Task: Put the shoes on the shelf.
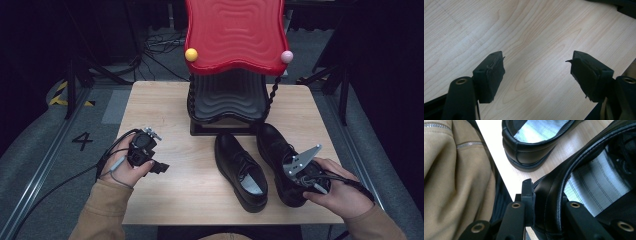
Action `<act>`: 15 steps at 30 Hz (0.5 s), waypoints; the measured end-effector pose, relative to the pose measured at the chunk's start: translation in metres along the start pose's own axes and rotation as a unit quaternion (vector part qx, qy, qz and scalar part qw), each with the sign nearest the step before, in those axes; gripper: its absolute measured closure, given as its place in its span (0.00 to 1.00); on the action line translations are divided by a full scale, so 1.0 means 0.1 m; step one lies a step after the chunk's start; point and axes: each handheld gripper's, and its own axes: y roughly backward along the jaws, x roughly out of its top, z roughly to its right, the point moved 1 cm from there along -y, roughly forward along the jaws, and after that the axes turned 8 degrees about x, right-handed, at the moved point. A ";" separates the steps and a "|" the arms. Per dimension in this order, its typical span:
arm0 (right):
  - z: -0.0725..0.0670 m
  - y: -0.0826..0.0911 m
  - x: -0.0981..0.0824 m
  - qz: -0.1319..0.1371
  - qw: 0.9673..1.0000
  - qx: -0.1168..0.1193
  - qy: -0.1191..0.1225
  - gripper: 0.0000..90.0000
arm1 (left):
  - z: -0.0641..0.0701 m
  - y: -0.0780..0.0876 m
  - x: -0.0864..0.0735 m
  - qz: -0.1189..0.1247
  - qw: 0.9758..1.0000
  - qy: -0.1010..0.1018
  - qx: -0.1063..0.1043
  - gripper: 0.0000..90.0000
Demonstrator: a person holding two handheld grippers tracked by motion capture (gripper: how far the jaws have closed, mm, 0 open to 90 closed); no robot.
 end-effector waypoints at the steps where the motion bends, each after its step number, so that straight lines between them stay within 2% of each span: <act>1: -0.01 -0.01 0.01 -0.001 1.000 0.001 0.003 0.87 | 0.00 0.00 0.00 0.000 1.000 0.000 0.000 0.31; 8: -0.09 -0.12 0.07 -0.013 0.999 0.005 0.032 0.86 | 0.01 -0.01 0.00 -0.002 1.000 -0.002 0.001 0.31; 12: -0.03 -0.21 0.12 -0.020 0.999 0.002 0.050 0.86 | 0.01 -0.01 0.00 -0.002 1.000 -0.003 -0.001 0.31; 15: 0.02 -0.26 0.15 -0.021 0.998 0.000 0.054 0.86 | 0.00 0.00 -0.01 -0.002 1.000 -0.003 0.000 0.31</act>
